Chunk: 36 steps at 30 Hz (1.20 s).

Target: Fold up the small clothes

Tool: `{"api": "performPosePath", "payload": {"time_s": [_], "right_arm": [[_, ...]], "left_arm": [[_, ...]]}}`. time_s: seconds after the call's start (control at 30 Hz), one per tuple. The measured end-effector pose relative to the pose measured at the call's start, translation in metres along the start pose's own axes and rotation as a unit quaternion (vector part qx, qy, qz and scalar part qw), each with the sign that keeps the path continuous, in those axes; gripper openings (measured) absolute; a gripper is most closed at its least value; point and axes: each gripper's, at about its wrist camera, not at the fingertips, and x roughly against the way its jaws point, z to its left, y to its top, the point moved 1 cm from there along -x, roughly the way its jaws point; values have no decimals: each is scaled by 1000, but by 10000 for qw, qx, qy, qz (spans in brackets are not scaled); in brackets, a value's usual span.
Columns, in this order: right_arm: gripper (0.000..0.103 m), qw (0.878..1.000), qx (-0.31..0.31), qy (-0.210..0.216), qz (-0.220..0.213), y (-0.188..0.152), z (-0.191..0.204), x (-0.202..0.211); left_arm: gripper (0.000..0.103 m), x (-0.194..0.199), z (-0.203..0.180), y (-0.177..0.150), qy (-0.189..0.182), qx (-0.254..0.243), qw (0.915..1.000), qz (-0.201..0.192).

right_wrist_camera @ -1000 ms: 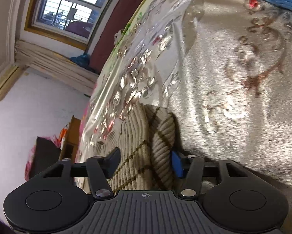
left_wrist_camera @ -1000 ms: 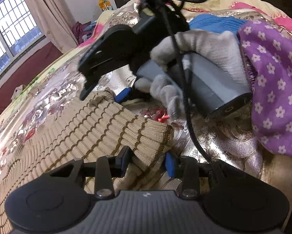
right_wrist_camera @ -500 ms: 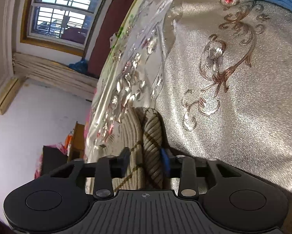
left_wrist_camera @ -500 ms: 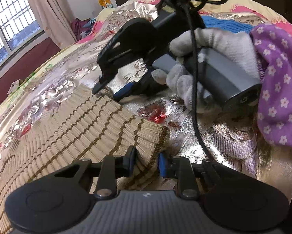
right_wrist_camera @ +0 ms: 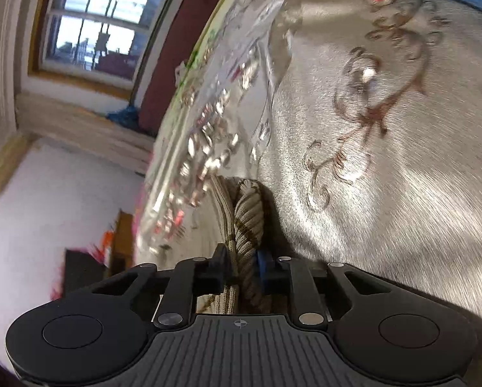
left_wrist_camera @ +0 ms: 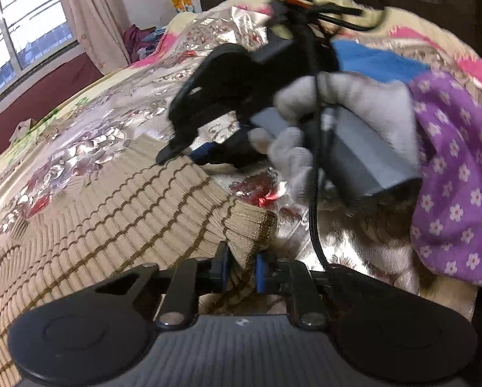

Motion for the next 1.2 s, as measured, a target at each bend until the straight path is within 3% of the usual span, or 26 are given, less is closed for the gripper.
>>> {"api": "performPosePath", "payload": {"time_s": [0.27,0.47,0.6,0.8,0.93,1.07,1.2], "right_arm": [[18,9999,-55,16,-158,-10,37,10],[18,9992,370,39,-142,-13,102,-1],[18,9976,698,24,16,-24,150,-26],[17,9914,1235,-155,407,-67,218,-91],[16,9826,1616,-458,787,-104,247,-143],[15,9710,1937,-816,1141,-140,259,-193],[14,9601,2173,-1207,1280,-167,258,-226]], "left_arm": [[15,35,35,2,-214,866,9948,-488],[14,75,86,-6,-337,1859,9776,-926],[14,110,129,-31,-241,2588,9576,-1243],[14,152,192,-86,279,3539,9216,-1569],[13,165,226,-134,507,4244,8914,-1506],[13,165,239,-164,608,4632,8736,-1364],[13,158,248,-180,587,4852,8650,-1136]]}}
